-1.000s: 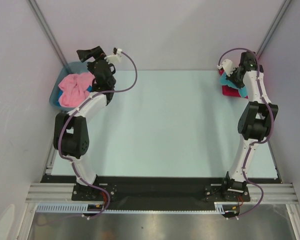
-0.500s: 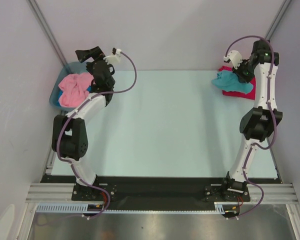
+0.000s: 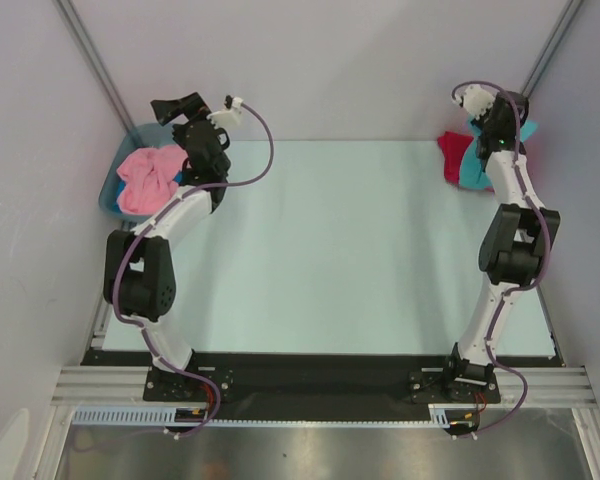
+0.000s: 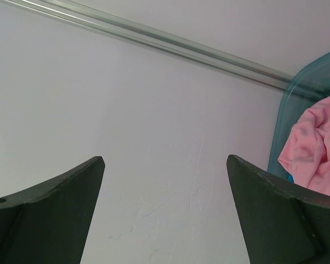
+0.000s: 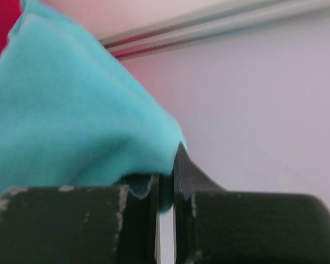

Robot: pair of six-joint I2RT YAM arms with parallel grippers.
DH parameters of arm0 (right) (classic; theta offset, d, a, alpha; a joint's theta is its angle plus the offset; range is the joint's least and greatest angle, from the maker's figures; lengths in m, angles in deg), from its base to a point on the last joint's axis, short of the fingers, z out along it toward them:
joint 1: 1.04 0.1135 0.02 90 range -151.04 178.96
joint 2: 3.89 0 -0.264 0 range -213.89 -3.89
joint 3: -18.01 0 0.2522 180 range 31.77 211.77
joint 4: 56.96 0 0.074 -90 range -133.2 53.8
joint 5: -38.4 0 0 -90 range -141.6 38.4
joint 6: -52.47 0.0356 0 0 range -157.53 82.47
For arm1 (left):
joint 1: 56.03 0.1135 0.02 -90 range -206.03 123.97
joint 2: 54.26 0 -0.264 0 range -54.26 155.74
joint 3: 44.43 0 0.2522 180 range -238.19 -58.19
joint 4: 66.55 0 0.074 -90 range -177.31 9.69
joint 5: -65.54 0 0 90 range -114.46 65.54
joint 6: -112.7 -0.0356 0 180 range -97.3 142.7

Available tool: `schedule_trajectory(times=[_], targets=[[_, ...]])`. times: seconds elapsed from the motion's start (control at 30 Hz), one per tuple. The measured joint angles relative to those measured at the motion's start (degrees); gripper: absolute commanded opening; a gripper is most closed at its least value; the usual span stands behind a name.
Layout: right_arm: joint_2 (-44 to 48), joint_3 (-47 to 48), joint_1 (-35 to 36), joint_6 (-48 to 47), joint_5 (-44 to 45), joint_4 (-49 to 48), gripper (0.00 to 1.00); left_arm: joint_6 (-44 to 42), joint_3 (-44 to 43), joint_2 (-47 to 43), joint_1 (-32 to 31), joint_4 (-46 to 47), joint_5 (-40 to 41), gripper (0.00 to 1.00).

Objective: Fold and stack the t-shirts
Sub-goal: Neatly place the folded tshirt to the corner

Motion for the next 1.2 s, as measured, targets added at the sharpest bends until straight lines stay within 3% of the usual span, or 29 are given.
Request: schedule_trajectory(times=[0.1, 0.23, 0.3, 0.4, 0.5, 0.6, 0.73, 0.77, 0.93, 0.97, 1.03, 1.07, 1.1, 1.2], targets=[[-2.7, 0.7, 1.2, -4.3, 6.6, -23.8, 0.00, 0.0, -0.5, 0.5, -0.2, 0.1, 0.4, 1.00], [-3.0, 5.2, 2.6, -7.4, 10.3, -46.2, 0.00, 0.0, -0.6, 1.1, -0.8, 0.1, 0.9, 1.00], [-0.8, 3.4, 3.0, -7.8, 10.7, -52.6, 0.00, 0.0, -0.6, 1.4, -1.3, 0.2, 0.9, 1.00], [4.7, -7.7, 2.6, -7.7, 10.7, -57.6, 0.00, 0.0, -0.6, 1.6, -1.9, 0.4, 0.9, 1.00], [5.4, -18.0, 1.4, -5.6, 10.2, -55.9, 0.00, 0.0, -0.5, 1.6, -2.1, 0.5, 0.9, 1.00], [-0.2, -24.7, 0.4, -1.8, 8.9, -45.4, 0.00, 0.0, 0.3, 1.6, -2.2, 0.6, 0.8, 1.00], [-10.8, -24.8, 0.3, 2.8, 6.3, -26.4, 0.00, 0.0, 2.3, 1.6, -2.2, -0.3, 0.4, 1.00], [-12.4, -24.4, 0.7, 2.2, 8.2, -25.5, 0.00, 0.0, 2.6, 1.5, -2.2, -0.7, 0.3, 1.00], [-10.9, -19.8, 0.9, 5.9, 5.6, -14.6, 0.01, 0.1, 3.8, 0.0, -2.2, -1.2, 0.0, 1.00], [-10.8, -19.7, 0.7, 6.2, 5.2, -13.8, 0.29, 0.1, 4.1, -0.6, -2.2, -1.3, -0.1, 1.00], [-10.3, -19.6, 0.5, 6.9, 4.3, -11.8, 0.55, 0.0, 4.9, -1.8, -2.2, -1.2, -0.2, 1.00], [-9.8, -19.6, 0.5, 7.2, 4.2, -10.5, 0.74, 0.0, 5.0, -2.2, -2.2, -0.8, -0.2, 1.00], [-9.3, -19.3, 0.5, 7.6, 4.5, -9.9, 0.85, 0.0, 5.1, -2.4, -2.2, -0.5, -0.3, 1.00], [-6.7, -18.9, 0.3, 9.1, 3.7, -4.8, 0.96, 0.0, 5.2, -2.7, -2.2, 0.2, -0.6, 1.00]])
